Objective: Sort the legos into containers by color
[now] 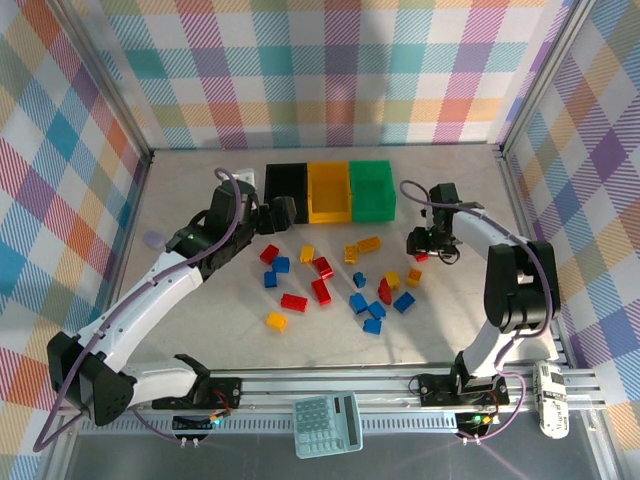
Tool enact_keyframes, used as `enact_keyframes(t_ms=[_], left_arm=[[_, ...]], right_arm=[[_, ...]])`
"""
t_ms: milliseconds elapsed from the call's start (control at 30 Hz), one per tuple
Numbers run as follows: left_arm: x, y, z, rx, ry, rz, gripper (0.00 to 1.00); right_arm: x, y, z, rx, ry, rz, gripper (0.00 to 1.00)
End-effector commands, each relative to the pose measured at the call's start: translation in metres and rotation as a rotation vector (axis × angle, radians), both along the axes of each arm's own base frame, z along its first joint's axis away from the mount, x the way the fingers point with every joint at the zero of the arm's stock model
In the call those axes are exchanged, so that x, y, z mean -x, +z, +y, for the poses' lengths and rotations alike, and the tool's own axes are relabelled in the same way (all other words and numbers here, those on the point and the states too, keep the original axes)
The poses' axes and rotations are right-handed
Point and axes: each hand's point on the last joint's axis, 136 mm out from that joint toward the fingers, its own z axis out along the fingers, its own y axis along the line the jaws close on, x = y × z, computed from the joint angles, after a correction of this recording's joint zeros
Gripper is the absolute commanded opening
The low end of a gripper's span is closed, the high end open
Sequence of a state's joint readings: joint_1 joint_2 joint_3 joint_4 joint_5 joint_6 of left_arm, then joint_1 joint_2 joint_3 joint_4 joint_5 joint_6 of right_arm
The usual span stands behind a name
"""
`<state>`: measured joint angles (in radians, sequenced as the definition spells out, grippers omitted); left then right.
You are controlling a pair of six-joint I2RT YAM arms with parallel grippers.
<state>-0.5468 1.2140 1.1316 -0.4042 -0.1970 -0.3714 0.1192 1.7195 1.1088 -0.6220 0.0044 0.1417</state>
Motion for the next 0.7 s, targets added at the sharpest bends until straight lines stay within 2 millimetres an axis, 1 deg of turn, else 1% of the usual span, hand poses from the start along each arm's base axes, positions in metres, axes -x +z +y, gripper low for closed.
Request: enact_keyframes(t_ms=[0, 167, 267, 367, 433, 500, 600, 667], left_arm=[[0.003, 0.013, -0.006, 0.016, -0.019, -0.003, 1.0], [0.005, 0.012, -0.006, 0.003, -0.025, 0.003, 1.0], [0.006, 0.011, -0.006, -0.002, -0.025, 0.008, 1.0], [0.006, 0.012, -0.007, -0.006, -0.027, 0.008, 1.0], [0.006, 0.011, -0.007, -0.01, -0.028, 0.011, 1.0], [0.007, 0.011, -0.007, -0.015, -0.031, 0.015, 1.0], [0.009, 0.009, -0.008, -0.024, -0.036, 0.017, 1.0], [0.01, 0.009, -0.008, -0.025, -0.037, 0.018, 1.0]], right_arm=[[-0.007, -0.003, 0.0, 0.02, 0.016, 0.004, 0.58], [-0.013, -0.011, 0.0, 0.024, 0.019, 0.017, 0.57], [-0.015, -0.012, 0.0, 0.027, 0.022, 0.022, 0.54], [-0.018, -0.012, 0.001, 0.025, 0.03, 0.016, 0.53], [-0.018, -0.013, 0.001, 0.025, 0.035, 0.022, 0.49], [-0.019, -0.013, 0.003, 0.02, 0.04, 0.022, 0.42], [-0.021, -0.01, 0.004, 0.015, 0.047, 0.011, 0.36], [-0.021, -0.008, 0.003, 0.015, 0.048, 0.006, 0.31]])
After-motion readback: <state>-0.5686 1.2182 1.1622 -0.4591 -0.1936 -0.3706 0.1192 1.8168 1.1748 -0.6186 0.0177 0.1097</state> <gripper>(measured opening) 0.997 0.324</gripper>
